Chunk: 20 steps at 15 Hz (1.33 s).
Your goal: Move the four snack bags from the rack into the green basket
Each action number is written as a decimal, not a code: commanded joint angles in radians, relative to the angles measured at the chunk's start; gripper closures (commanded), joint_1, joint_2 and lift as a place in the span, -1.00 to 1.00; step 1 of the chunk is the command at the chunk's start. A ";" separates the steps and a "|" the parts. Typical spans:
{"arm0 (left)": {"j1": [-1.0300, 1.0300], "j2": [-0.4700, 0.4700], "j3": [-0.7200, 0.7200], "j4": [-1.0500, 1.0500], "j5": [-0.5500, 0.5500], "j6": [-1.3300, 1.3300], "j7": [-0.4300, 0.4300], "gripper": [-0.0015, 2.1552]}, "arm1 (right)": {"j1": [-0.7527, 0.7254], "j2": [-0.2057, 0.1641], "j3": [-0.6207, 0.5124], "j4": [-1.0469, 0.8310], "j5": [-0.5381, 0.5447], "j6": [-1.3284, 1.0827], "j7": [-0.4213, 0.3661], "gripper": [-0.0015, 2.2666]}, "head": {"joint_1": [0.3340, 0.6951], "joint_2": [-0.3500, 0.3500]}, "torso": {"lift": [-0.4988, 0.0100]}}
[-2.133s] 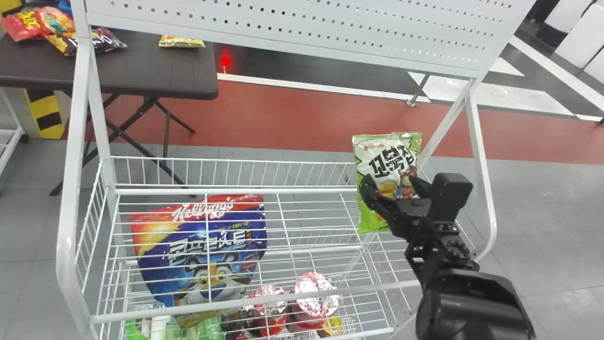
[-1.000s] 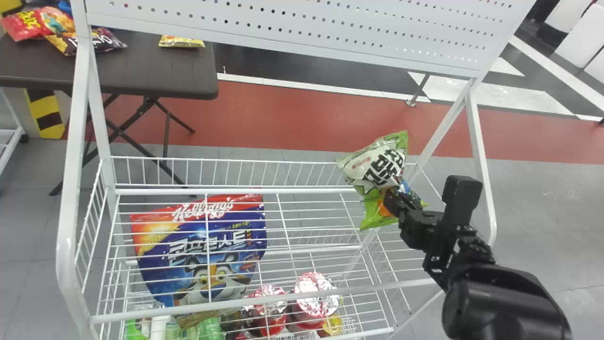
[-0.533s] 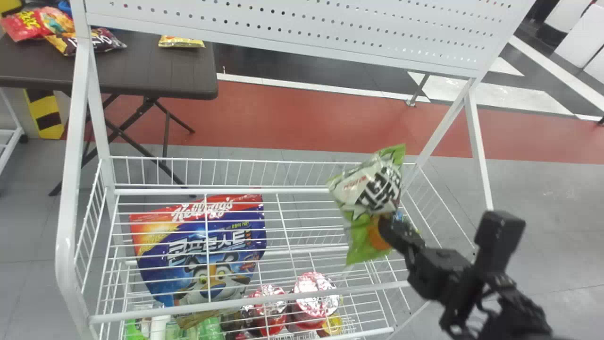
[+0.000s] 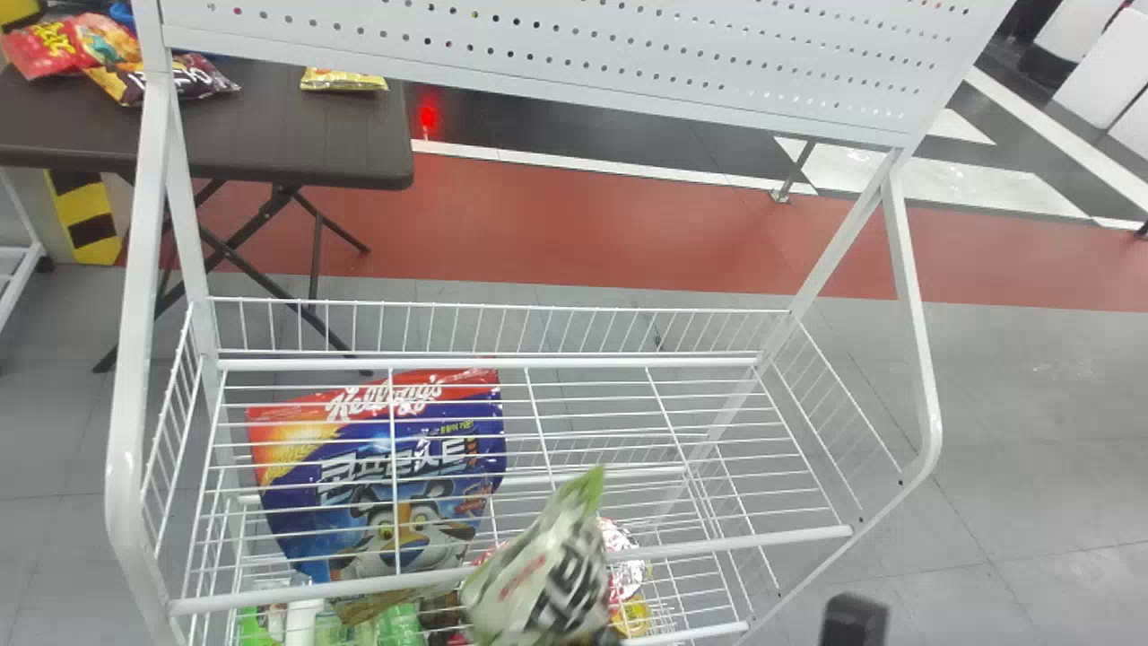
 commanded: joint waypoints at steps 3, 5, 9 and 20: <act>0.000 0.000 0.001 0.001 0.002 -0.001 -0.005 0.79 | 0.027 -0.057 0.151 0.137 0.040 -0.002 -0.004 0.88 | 1.00 -1.00 | 0.96; 0.000 0.000 0.001 0.001 0.003 -0.001 -0.009 0.79 | 0.028 -0.069 0.194 0.185 0.064 -0.008 -0.020 0.88 | 1.00 -1.00 | 0.96; 0.000 0.000 0.001 0.001 0.005 -0.004 -0.009 0.79 | 0.065 -0.108 0.235 0.180 0.086 -0.005 -0.020 0.88 | 1.00 -1.00 | 0.96; 0.009 0.002 0.005 -0.002 0.009 -0.010 -0.015 0.79 | 0.119 -0.092 0.132 0.033 0.077 -0.257 -0.110 -0.95 | 1.00 -1.00 | 0.96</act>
